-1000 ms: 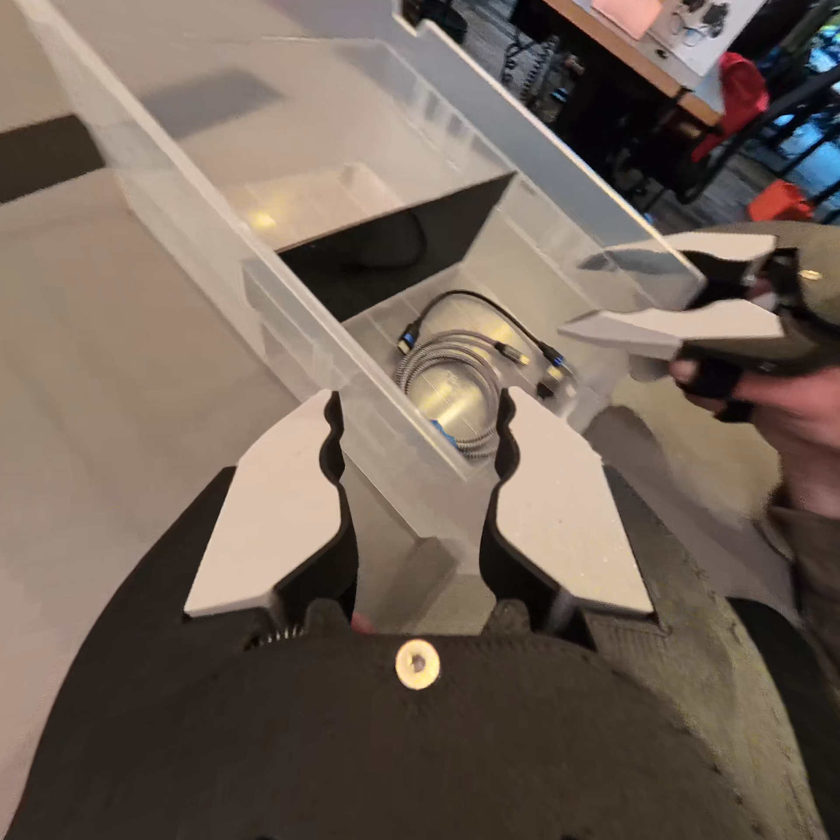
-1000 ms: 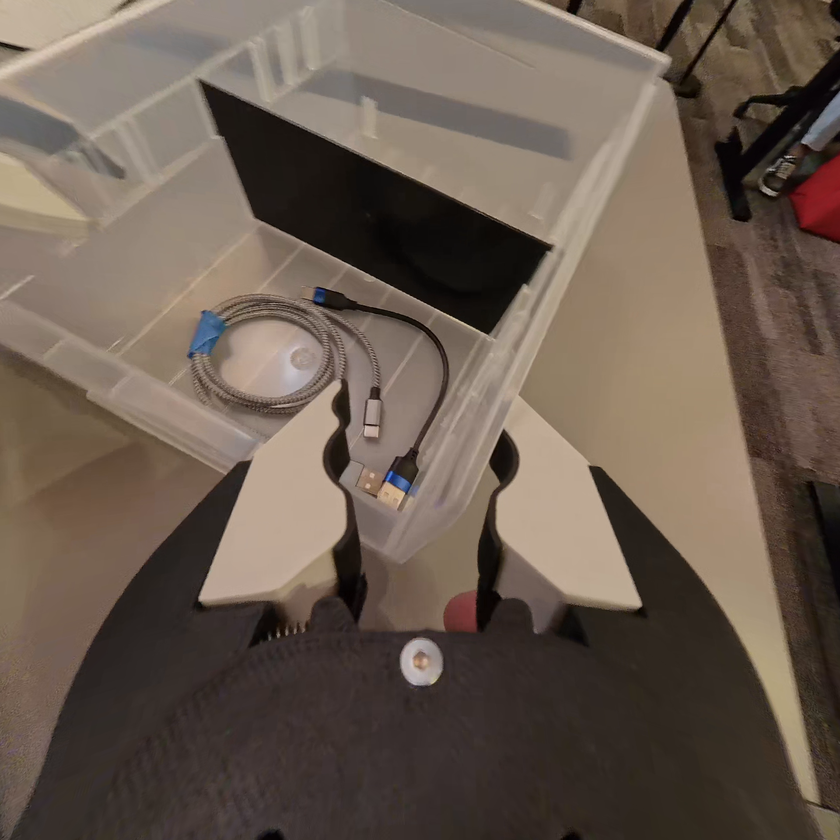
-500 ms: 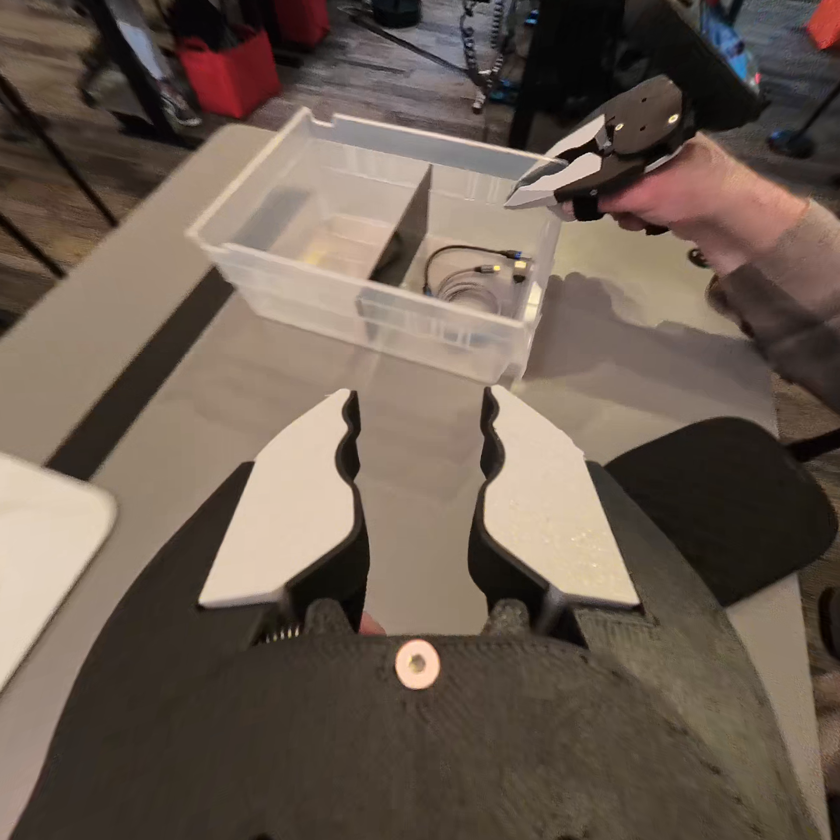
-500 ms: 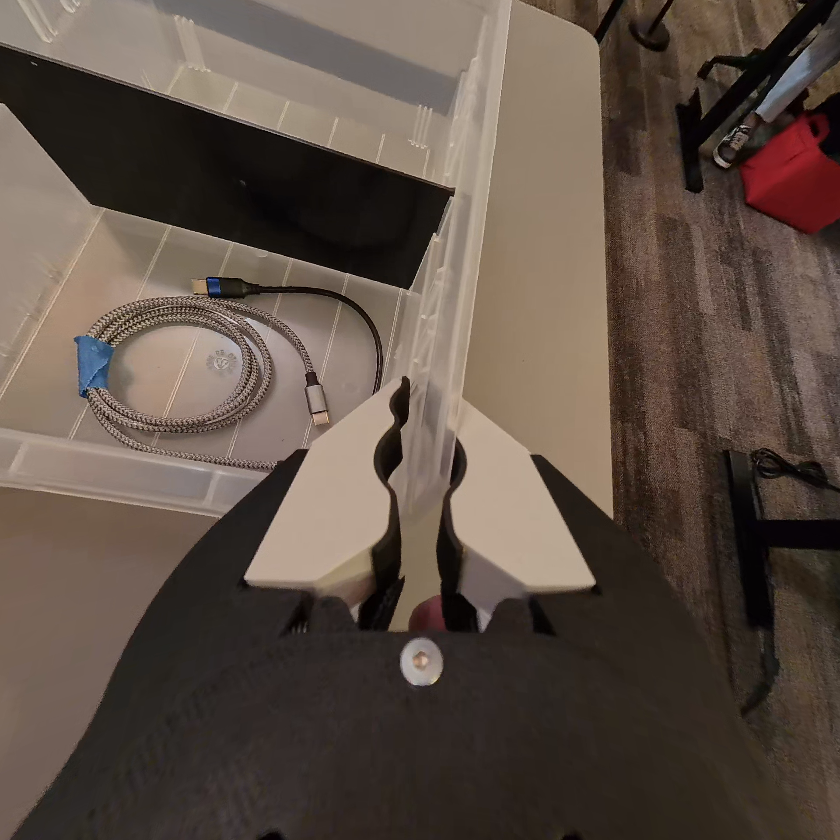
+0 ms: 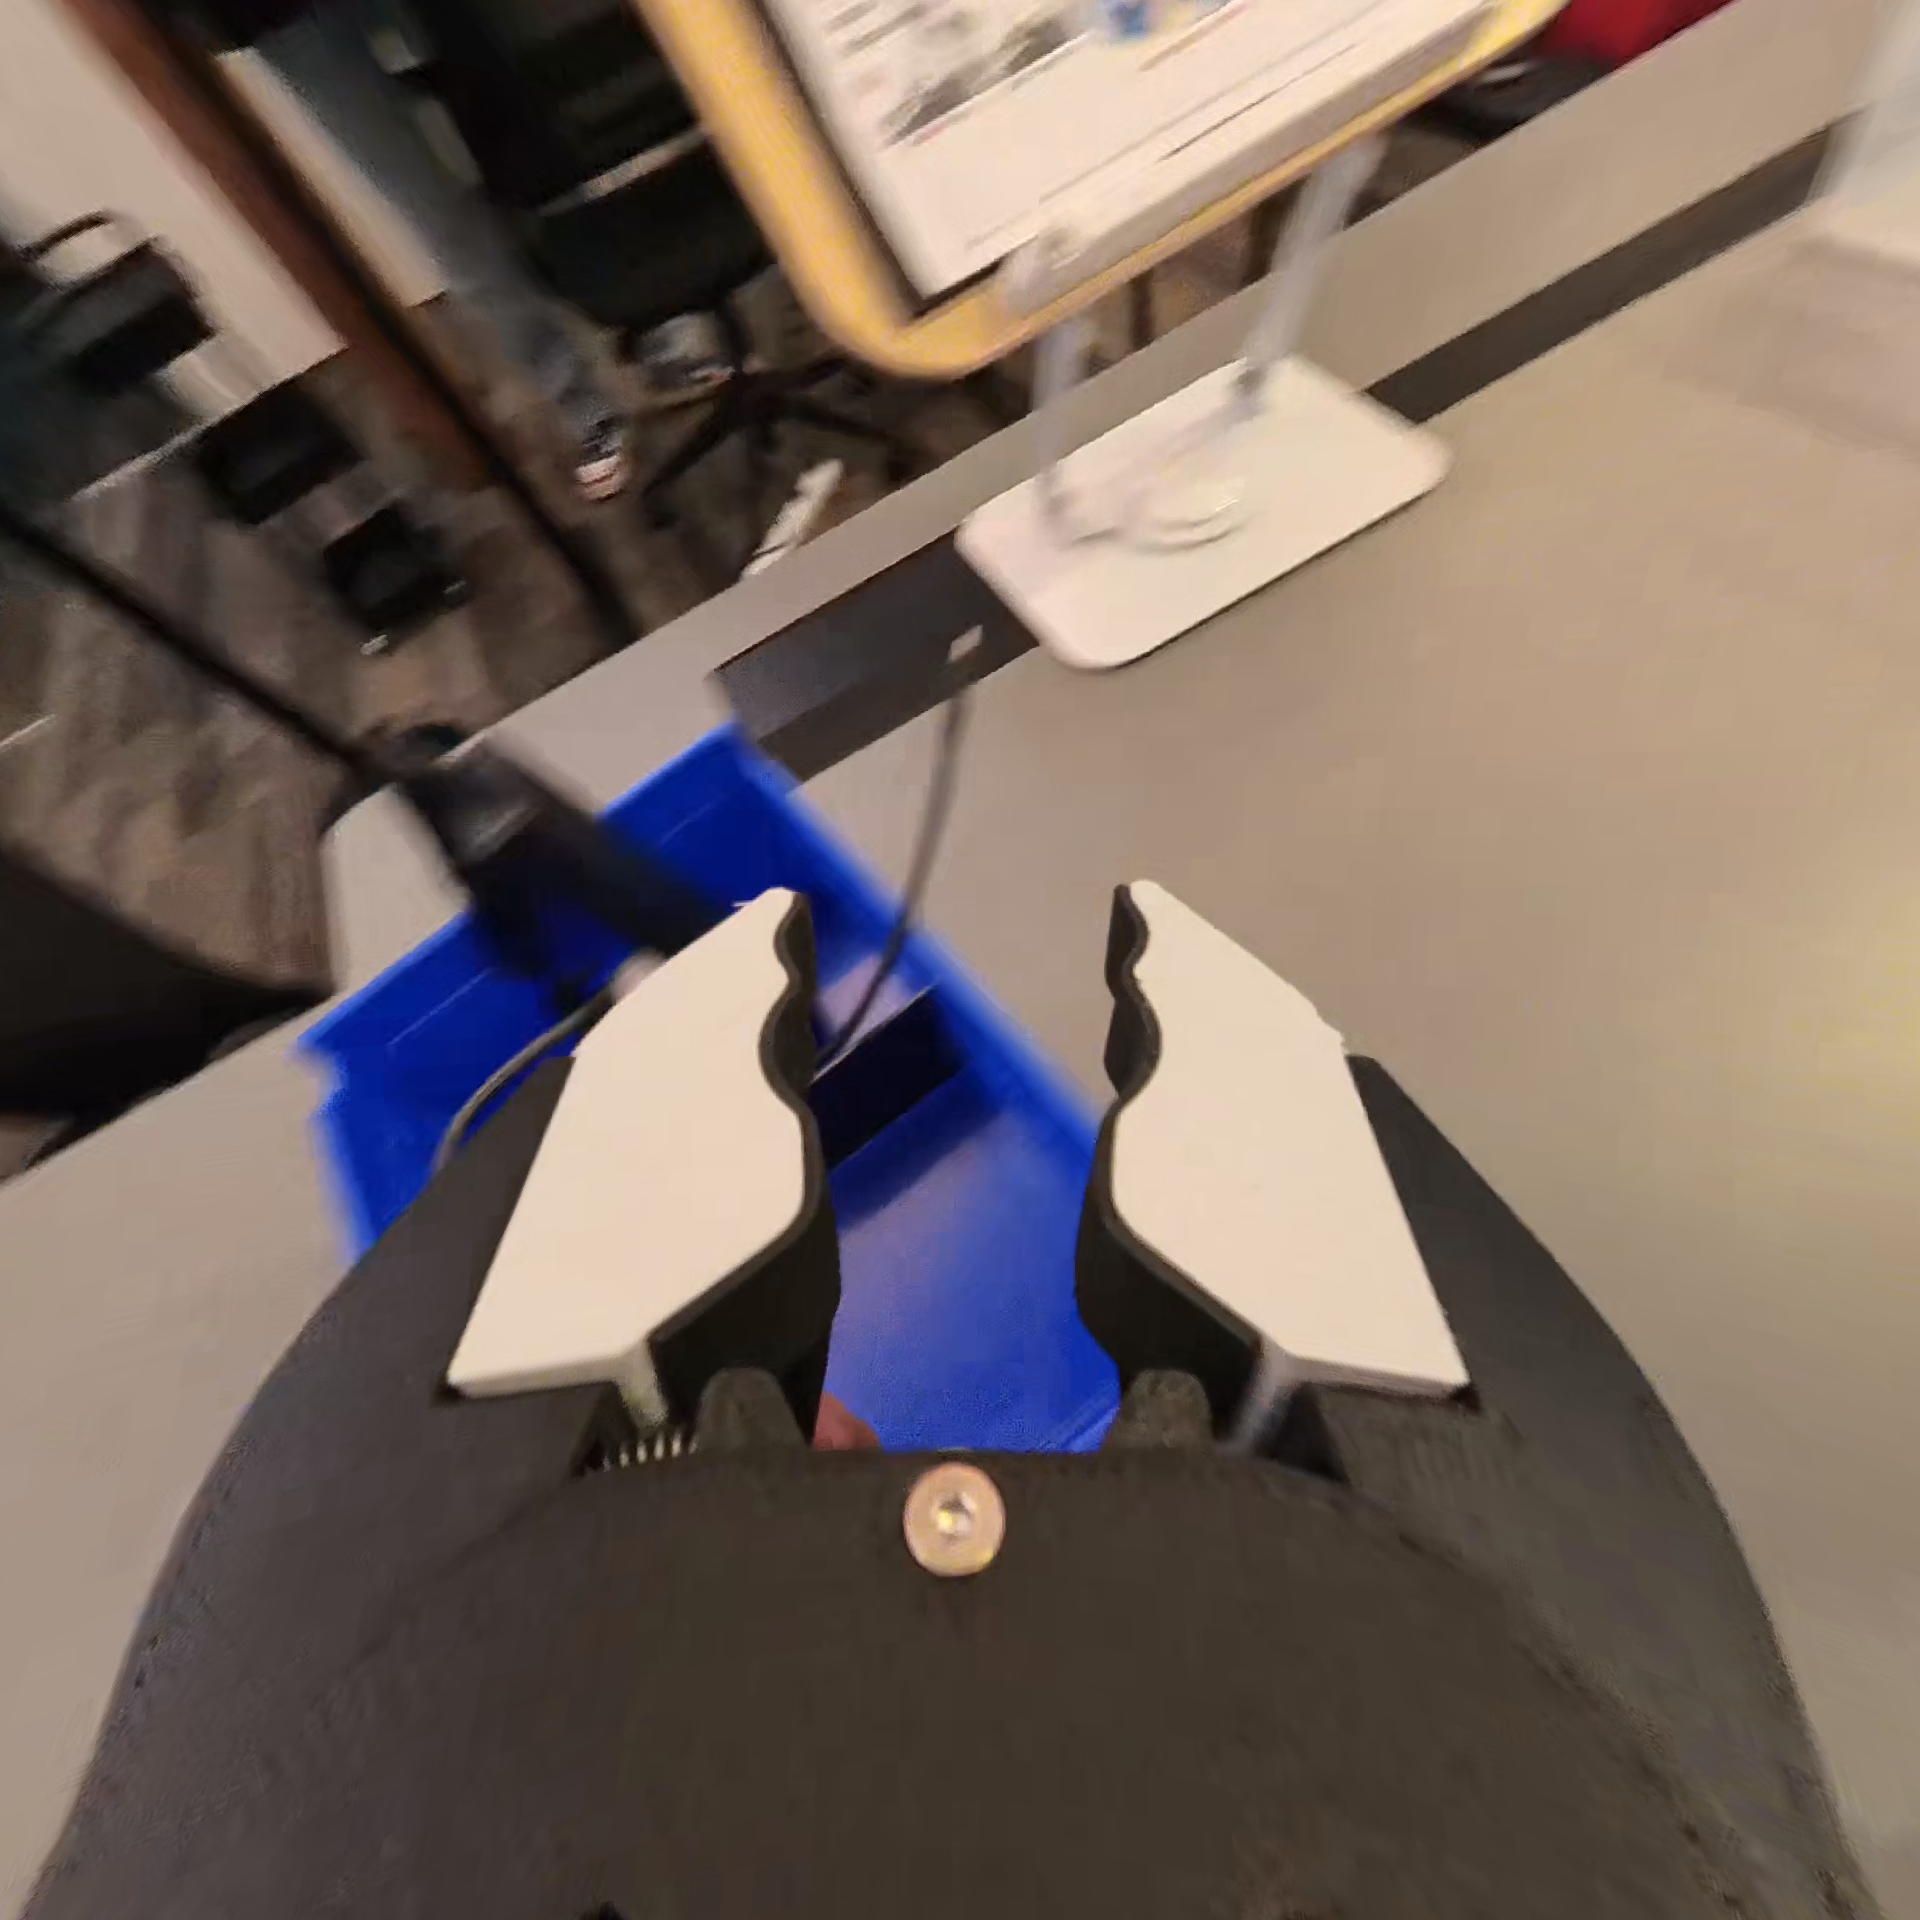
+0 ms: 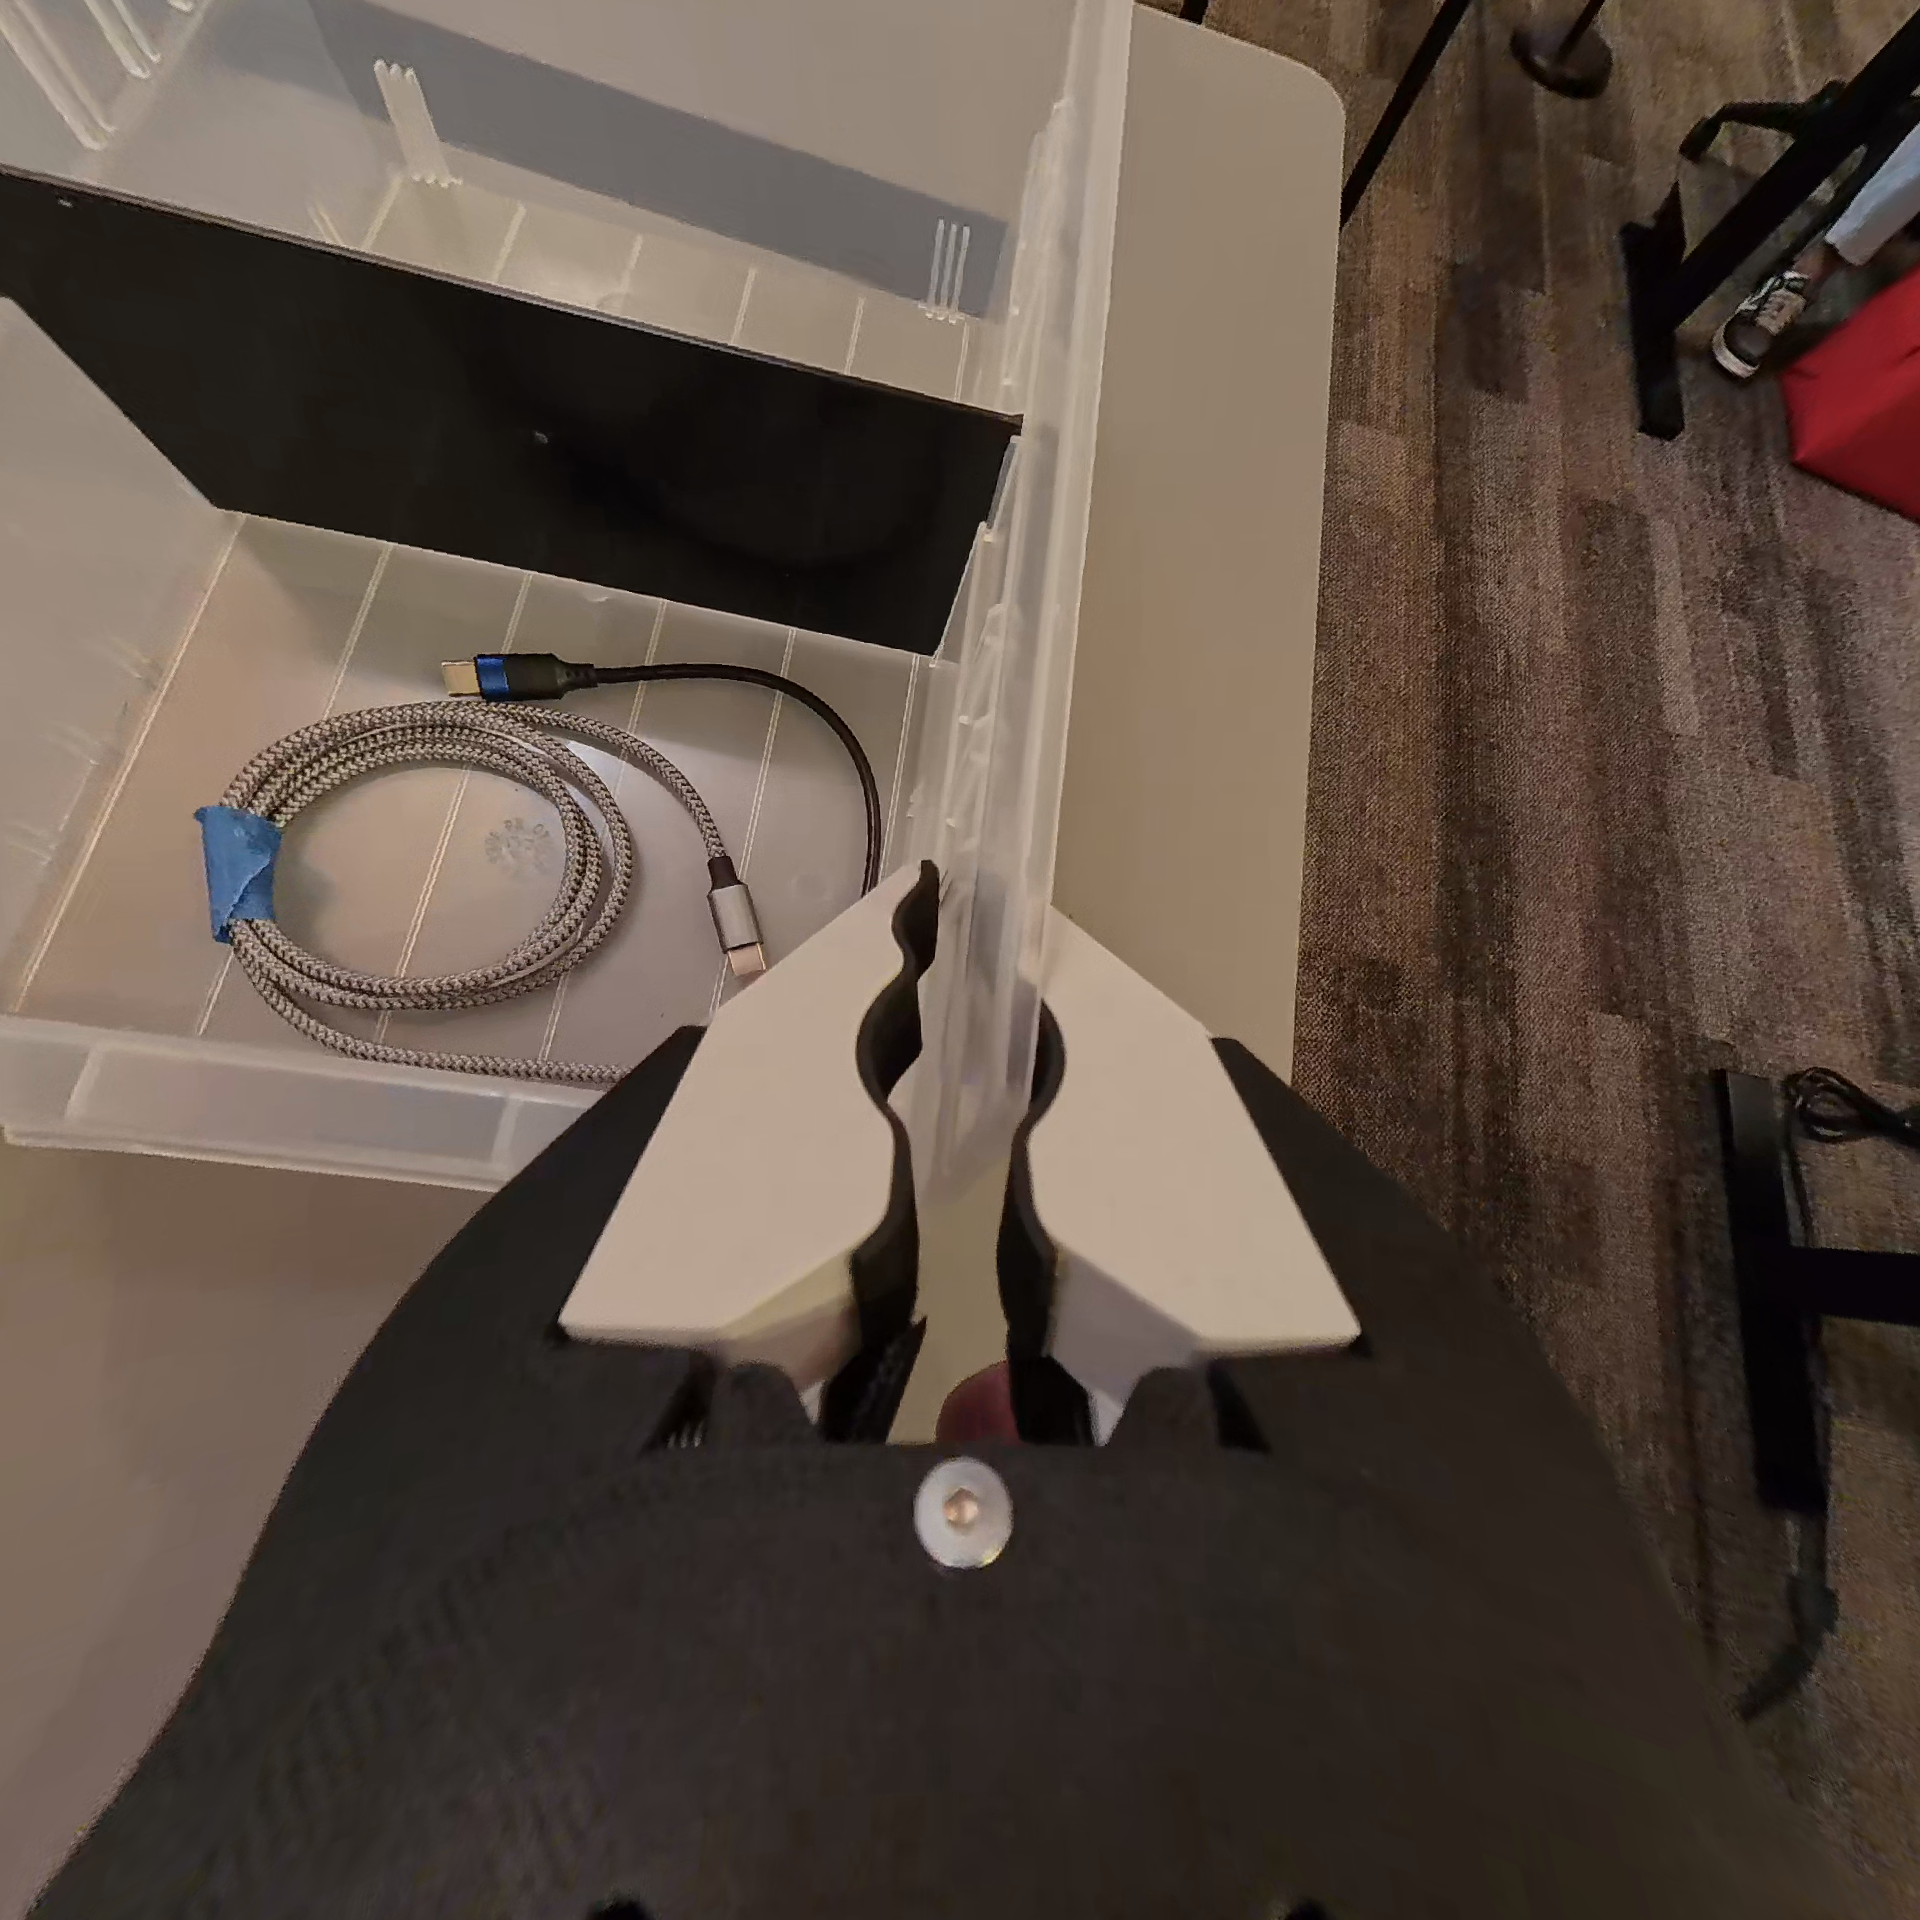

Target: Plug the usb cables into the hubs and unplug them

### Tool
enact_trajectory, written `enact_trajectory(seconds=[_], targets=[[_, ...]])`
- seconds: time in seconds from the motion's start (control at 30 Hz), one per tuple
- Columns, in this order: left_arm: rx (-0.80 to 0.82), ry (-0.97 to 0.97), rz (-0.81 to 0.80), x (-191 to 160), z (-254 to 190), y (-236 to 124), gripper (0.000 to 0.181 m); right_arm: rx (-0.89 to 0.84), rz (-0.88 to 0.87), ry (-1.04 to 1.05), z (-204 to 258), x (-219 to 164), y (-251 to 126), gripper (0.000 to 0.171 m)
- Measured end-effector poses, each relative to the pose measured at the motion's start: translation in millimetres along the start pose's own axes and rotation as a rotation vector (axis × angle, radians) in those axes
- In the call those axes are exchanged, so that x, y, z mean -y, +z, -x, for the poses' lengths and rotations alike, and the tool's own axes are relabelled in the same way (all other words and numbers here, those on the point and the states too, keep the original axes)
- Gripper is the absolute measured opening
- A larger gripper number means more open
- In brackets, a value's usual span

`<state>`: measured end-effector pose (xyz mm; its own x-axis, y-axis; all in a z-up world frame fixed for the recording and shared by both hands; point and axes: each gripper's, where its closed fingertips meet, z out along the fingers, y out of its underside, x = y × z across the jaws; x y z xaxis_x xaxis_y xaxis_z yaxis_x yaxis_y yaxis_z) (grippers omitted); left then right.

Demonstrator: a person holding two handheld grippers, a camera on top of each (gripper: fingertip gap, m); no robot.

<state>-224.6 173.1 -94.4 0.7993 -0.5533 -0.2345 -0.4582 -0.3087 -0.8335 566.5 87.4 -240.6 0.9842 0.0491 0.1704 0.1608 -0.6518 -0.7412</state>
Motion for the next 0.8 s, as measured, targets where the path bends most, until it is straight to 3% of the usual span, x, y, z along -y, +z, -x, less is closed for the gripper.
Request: enact_trajectory(seconds=[0.03, 0.13, 0.27, 0.47, 0.5, 0.6, 0.8], targets=[[0.055, -0.031, 0.012, -16.0, 22.1, -11.3, 0.054, 0.0, -0.001, -0.001, 0.1, 0.4, 0.4, 0.005], [0.2, -0.125, 0.075, -71.5, 77.5, -39.6, 0.056, 0.009, -0.009, 0.014, 0.3, 0.9, 1.1, 0.005], [0.322, -0.215, 0.172, -143.5, 116.7, -55.1, 0.066, -0.001, -0.001, 0.016, 0.4, 0.0, 1.6, 0.006], [0.406, -0.324, 0.31, -221.7, 135.5, -48.5, 0.058, -0.01, 0.013, 0.009, 3.3, -1.1, 2.1, 0.006], [0.39, -0.338, 0.303, -226.5, 134.8, -44.1, 0.053, -0.011, 0.014, 0.007, 3.9, -1.1, 2.1, 0.006], [0.374, -0.365, 0.256, -225.5, 136.4, -35.5, 0.015, -0.01, 0.017, 0.001, 4.8, -1.2, 1.9, 0.006], [0.396, -0.39, 0.234, -222.1, 151.6, -25.0, 0.013, -0.004, 0.016, 0.004, 4.3, -1.1, 2.5, 0.006]])
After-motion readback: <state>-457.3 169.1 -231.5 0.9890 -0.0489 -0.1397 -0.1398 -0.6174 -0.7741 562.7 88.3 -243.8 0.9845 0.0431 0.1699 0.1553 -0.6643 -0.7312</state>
